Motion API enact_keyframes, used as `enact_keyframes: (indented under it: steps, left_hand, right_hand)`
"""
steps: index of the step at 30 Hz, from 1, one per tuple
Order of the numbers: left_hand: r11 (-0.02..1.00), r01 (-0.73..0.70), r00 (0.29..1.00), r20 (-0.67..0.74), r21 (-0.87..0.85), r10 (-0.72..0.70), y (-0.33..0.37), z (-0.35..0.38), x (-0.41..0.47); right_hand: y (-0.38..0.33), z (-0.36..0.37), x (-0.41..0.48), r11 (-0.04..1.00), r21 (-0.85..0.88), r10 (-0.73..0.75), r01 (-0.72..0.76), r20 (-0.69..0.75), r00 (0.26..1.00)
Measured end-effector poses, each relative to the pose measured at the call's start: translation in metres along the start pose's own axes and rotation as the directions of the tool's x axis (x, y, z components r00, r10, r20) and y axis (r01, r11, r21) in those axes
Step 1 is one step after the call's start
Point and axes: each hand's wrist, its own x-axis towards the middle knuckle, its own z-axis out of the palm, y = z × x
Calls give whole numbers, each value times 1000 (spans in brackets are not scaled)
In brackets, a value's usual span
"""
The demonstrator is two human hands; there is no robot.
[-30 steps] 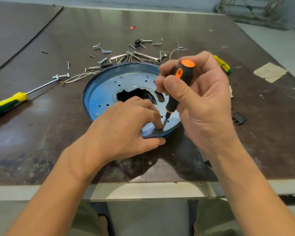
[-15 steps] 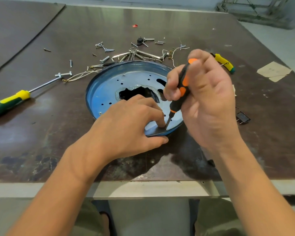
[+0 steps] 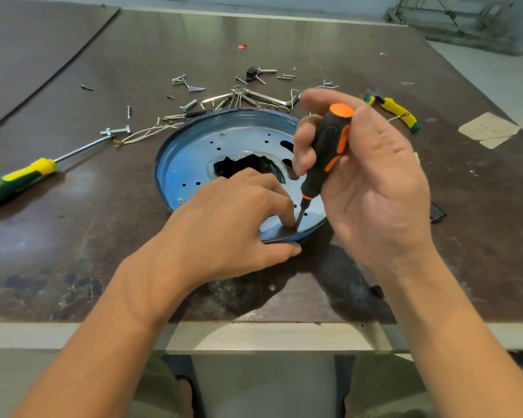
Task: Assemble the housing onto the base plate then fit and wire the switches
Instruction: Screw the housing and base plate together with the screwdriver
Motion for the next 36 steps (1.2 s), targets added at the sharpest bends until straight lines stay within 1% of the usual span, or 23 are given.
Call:
enact_keyframes:
  steps: [3, 5, 7, 9, 11, 15, 18, 20, 23, 25, 27, 29, 31, 33, 34, 36]
  left_hand:
    - [1000, -1, 1000, 0, -1, 1, 0, 0, 0]
    - [1000, -1, 1000, 1, -3, 1, 0, 0, 1]
    - [1000, 2, 1000, 1, -3, -2, 0, 0, 0]
    - [1000, 3, 1000, 3, -1, -3, 0, 0, 0]
    - [1000, 3, 1000, 6, 4, -3, 0, 0, 0]
    - [1000, 3, 1000, 9, -1, -3, 1, -1, 1]
    - [1000, 6, 1000, 6, -2, -6, 1, 0, 1]
    - [1000, 7, 1000, 3, -11, -7, 1, 0, 0]
    - [1000, 6, 1000, 4, -13, -6, 1, -1, 0]
    - [1000, 5, 1000, 5, -7, -5, 1, -1, 0]
    - [1000, 6, 1000, 6, 1, -6, 2, -1, 1]
    - [1000, 7, 1000, 7, 6, -7, 2, -1, 1]
    - [1000, 10, 1000, 5, 4, -10, 2, -1, 0]
    - [1000, 11, 1000, 3, -1, -11, 2, -1, 0]
    - [1000, 11, 1000, 4, -1, -11, 2, -1, 0]
    - [1000, 10, 1000, 8, 4, -10, 1, -1, 1]
  right_hand:
    - [1, 4, 0, 995, -87, -37, 39, 21, 999]
    - [2, 5, 0, 988, -128, -84, 81, -22, 996]
    - [2, 5, 1, 992, -103, -79, 75, -26, 997]
    - [0, 7, 1, 999, -24, -34, 33, -5, 999]
    - [-1, 5, 3, 1000, 8, 3, -3, -20, 1000]
    - [0, 4, 1, 994, -92, -48, 50, 15, 999]
    - [2, 6, 0, 982, -149, -124, 118, -28, 992]
    - [3, 8, 0, 987, -120, -107, 103, -29, 994]
    - [2, 9, 1, 998, -56, -37, 35, -24, 999]
    - [1, 8, 1, 995, -88, -47, 47, -5, 999]
    - [1, 10, -1, 983, -163, -87, 88, 16, 996]
    - [3, 11, -1, 967, -217, -139, 132, -19, 990]
    - [3, 11, -1, 971, -196, -148, 141, -23, 989]
    - [2, 11, 0, 988, -123, -95, 95, 10, 995]
    - [2, 10, 0, 994, -85, -65, 65, 3, 998]
    - [2, 7, 0, 998, -65, -18, 18, -1, 1000]
